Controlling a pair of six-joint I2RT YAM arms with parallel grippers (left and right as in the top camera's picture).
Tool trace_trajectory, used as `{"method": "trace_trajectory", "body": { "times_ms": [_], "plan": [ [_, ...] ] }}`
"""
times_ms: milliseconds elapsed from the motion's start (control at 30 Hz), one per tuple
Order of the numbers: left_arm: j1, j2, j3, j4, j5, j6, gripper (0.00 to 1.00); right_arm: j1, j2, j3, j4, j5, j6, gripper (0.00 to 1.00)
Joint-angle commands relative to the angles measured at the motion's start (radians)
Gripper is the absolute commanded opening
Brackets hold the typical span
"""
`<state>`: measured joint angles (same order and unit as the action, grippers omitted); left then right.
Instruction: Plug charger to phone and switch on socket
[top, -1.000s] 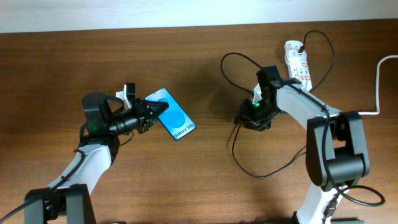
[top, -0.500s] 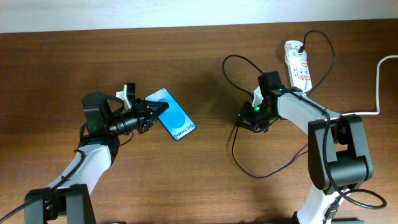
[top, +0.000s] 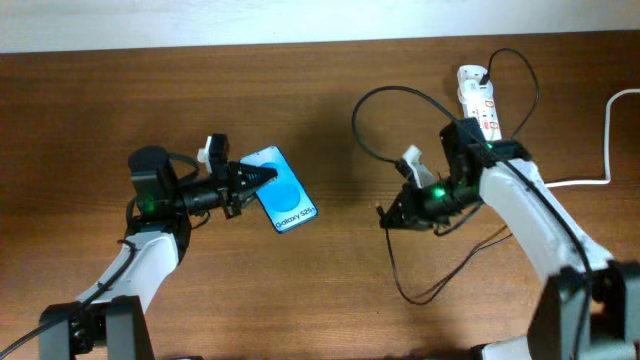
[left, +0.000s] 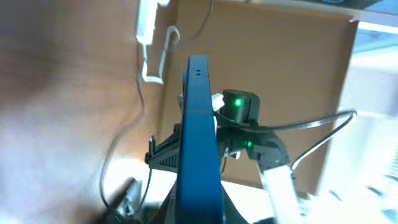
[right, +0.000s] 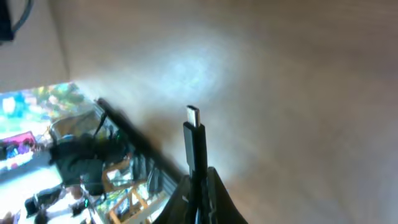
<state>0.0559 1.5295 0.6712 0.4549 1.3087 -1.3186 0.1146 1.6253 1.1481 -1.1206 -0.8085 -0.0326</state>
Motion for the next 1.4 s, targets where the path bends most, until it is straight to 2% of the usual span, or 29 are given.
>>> {"method": "trace_trajectory", "body": {
  "times_ms": [0,33,133,200,400,467,600,667,767,967,1067,1233,1367],
  "plan": [
    [0.007,-0.015,0.041,0.009,0.267,-0.259,0.0,-0.004,-0.08,0.006,-0.128,-0.11,-0.162,0.04],
    [0.006,-0.016,0.04,0.009,0.266,-0.293,0.0,-0.004,-0.085,0.006,-0.159,-0.135,-0.185,0.04],
    [0.003,-0.022,0.04,0.02,0.26,-0.291,0.0,-0.004,-0.088,0.006,-0.267,-0.236,-0.289,0.04],
    [0.004,-0.022,0.04,0.08,0.259,-0.287,0.0,-0.004,-0.088,0.006,-0.344,-0.289,-0.348,0.04],
    [0.004,-0.022,0.04,0.113,0.262,-0.329,0.0,-0.004,-0.087,0.006,-0.394,-0.312,-0.36,0.04],
    [0.004,-0.022,0.04,0.131,0.249,-0.27,0.0,-0.003,-0.087,0.006,-0.409,-0.344,-0.36,0.04],
    [0.004,-0.022,0.04,0.203,0.095,-0.006,0.0,-0.003,-0.087,0.006,-0.425,-0.388,-0.39,0.04],
    [0.003,-0.021,0.04,0.203,0.045,0.036,0.0,0.005,-0.087,0.006,-0.424,-0.401,-0.425,0.04],
    [0.003,-0.02,0.04,0.204,0.045,0.068,0.0,0.057,-0.087,0.005,-0.423,-0.467,-0.468,0.05],
    [0.003,-0.02,0.04,0.206,0.056,0.065,0.0,0.206,-0.087,0.005,-0.333,-0.524,-0.494,0.04],
    [0.003,-0.02,0.04,0.206,0.066,0.024,0.0,0.278,-0.087,0.005,-0.266,-0.523,-0.493,0.04],
    [0.003,-0.02,0.04,0.206,0.095,0.008,0.0,0.306,-0.085,0.005,-0.17,-0.511,-0.47,0.05],
    [0.003,-0.02,0.04,0.208,0.103,-0.005,0.0,0.306,-0.08,0.005,-0.024,-0.462,-0.279,0.05]
  ]
}}
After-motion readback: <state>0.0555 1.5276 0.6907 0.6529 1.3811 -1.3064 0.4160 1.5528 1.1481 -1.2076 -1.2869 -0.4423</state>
